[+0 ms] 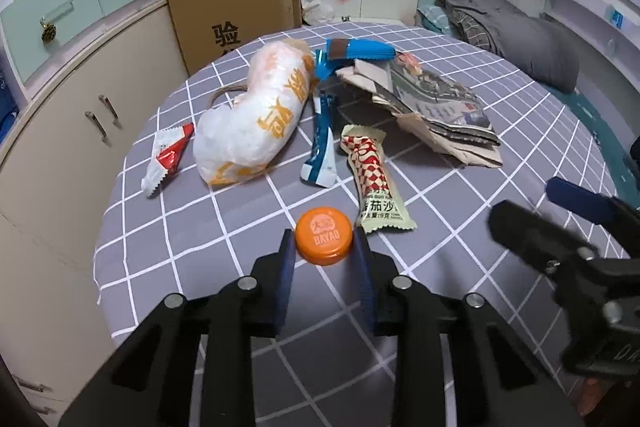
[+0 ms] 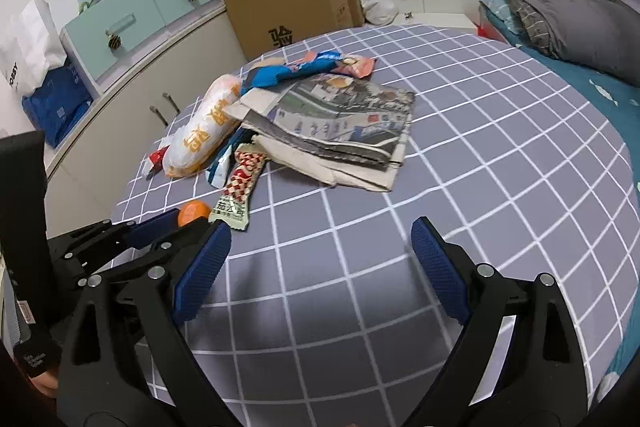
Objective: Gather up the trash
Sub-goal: 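Grasp the orange bottle cap with the left tool while the right tool grasps the snack wrapper, then carry the cap and wrapper to the wastebasket and drop them in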
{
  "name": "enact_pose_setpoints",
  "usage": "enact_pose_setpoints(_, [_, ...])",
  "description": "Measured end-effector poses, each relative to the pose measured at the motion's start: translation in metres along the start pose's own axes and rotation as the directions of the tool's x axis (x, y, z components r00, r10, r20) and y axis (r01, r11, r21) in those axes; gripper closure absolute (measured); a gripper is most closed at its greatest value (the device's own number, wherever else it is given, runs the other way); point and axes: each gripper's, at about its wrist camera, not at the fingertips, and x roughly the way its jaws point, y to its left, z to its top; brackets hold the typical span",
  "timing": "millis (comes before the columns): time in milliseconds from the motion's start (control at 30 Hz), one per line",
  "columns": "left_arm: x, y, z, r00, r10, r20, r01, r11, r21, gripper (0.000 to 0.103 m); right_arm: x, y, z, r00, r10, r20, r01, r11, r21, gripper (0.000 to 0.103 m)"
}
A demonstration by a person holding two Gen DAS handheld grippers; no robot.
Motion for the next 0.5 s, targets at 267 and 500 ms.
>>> enact_pose_setpoints(267, [-0.022, 0.055, -0.013, 0.996, 0.086, 0.005, -0.084, 0.982, -0.172, 0.075, 0.028, 0.041, 0.01, 0.996, 0.058, -0.069, -0.063, 0.995, -0.074, 0.034])
enact_pose_setpoints(500, [-0.039, 0.093, -0.024, 0.99, 0.14, 0.003, -0.135, 0.961, -0.242, 0.075, 0.064, 0.078, 0.022, 0.993, -0.059, -0.107, 0.038, 0.981, -0.19, 0.071])
